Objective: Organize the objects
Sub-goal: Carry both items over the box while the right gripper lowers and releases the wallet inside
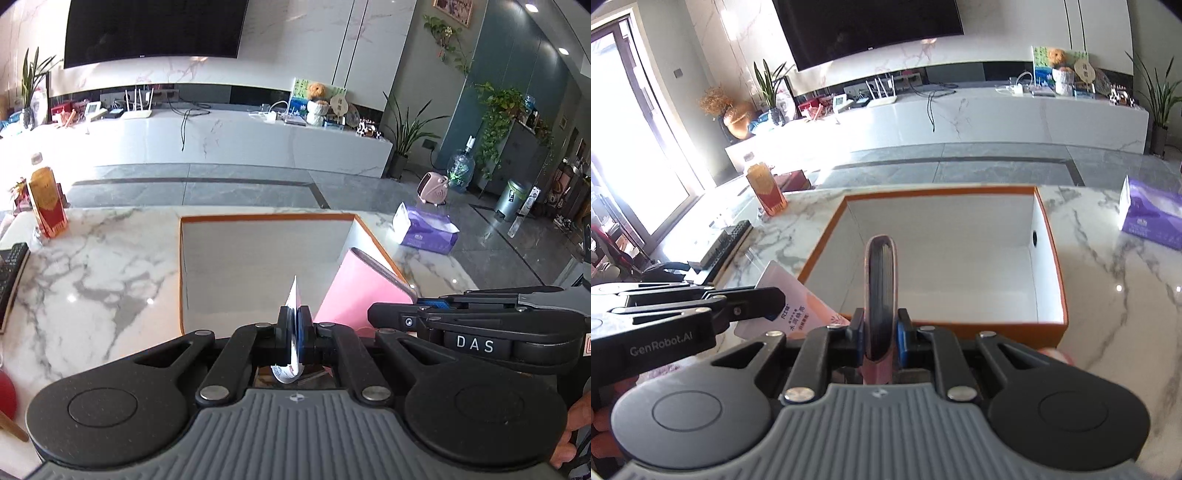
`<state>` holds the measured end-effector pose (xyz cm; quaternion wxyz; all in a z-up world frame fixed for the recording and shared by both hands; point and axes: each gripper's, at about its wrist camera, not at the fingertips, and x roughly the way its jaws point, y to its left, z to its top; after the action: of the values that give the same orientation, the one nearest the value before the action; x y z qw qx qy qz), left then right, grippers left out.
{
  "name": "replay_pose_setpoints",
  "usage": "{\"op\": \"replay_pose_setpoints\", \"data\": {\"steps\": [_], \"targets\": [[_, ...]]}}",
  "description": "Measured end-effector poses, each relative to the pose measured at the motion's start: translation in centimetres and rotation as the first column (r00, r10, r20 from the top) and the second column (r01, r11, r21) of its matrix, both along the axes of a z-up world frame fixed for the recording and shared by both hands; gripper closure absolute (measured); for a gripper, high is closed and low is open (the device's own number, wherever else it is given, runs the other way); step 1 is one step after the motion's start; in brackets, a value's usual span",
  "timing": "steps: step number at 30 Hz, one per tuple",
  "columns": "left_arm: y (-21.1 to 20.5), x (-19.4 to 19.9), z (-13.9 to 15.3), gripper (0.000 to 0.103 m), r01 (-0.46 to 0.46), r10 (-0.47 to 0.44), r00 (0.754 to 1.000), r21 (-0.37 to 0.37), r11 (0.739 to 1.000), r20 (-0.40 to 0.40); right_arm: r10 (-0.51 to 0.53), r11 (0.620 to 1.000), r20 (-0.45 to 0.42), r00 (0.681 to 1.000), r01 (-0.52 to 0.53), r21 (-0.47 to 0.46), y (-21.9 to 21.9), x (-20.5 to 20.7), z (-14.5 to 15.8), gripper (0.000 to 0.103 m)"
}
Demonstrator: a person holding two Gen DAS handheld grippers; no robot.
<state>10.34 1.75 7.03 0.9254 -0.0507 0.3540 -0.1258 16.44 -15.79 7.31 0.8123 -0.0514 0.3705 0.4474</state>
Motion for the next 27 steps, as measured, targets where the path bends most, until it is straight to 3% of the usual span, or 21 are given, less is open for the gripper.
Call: {"op": "replay_pose_setpoints", "data": {"steps": [6,12,20,27], "targets": [[0.9,2.9,1.2,0.099,-0.022,0.02,0.999,0.044,0.999,0.039,0.016,0.999,0.05,0.999,-0.018,0.047,3.1,2.1,2.2,0.086],[1.8,6.6,-0.8,0.099,0.0,0.002,1.0,0.08,0.997,-0.019,0.072,0.997,0.052,0.996,-0.07,-0.039,7.5,4.8,0.6,0.086],[2.9,8.9,-3.4,0.099,0.04,-0.031,0.997,0.13,0.991,-0.074,0.225,0.948,-0.156,0.962,-0.253,-0.192,12.8,8.7,-5.8,0.086],[3.1,9.6,-4.1,0.099,0.065,-0.05,0.994,0.156,0.986,-0.099,0.295,0.91,-0.335,0.895,-0.37,-0.187,15.9,11.1,-9.1,0.086]]}}
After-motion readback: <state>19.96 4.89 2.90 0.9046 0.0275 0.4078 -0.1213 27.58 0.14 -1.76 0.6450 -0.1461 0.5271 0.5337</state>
